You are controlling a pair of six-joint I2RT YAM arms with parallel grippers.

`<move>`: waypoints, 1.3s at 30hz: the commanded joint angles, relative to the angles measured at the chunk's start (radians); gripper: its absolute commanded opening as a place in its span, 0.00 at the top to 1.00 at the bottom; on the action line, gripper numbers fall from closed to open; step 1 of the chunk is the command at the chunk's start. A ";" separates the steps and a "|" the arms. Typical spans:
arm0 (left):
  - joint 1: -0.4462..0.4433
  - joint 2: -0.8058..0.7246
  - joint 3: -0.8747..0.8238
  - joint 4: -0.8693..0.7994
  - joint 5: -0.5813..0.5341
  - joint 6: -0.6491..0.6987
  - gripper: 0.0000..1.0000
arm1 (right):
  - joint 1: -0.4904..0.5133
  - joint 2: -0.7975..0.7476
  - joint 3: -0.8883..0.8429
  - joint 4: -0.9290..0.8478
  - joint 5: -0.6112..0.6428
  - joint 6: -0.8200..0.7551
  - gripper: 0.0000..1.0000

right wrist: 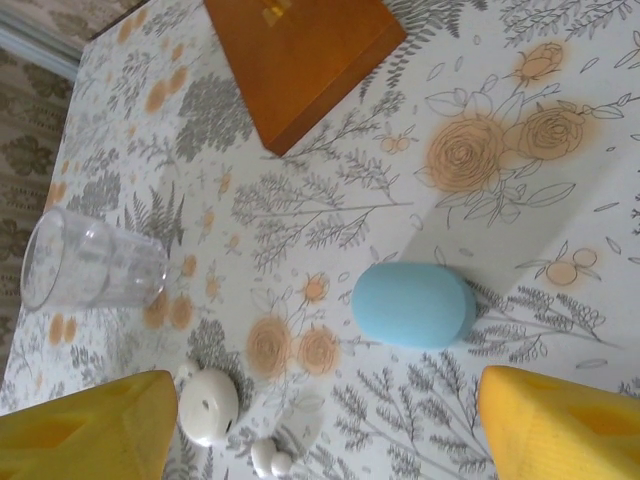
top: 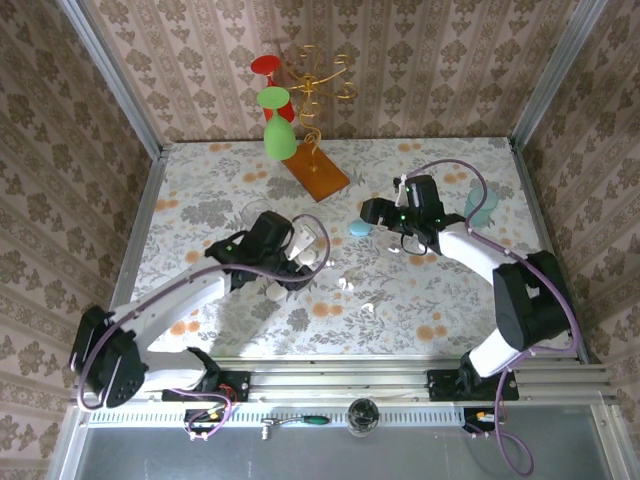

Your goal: Insert the wireless bluetooth earbuds into the charging case

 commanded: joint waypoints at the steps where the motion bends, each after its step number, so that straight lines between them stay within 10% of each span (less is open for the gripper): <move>1: -0.021 0.083 0.066 -0.245 -0.020 0.034 0.10 | 0.008 -0.061 -0.047 -0.063 0.050 -0.065 0.20; 21: -0.009 0.470 0.212 -0.355 -0.118 0.102 0.20 | 0.009 -0.077 -0.085 -0.038 0.028 -0.041 0.21; 39: 0.004 0.530 0.177 -0.352 -0.145 0.082 0.54 | 0.009 -0.080 -0.087 -0.036 0.030 -0.026 0.22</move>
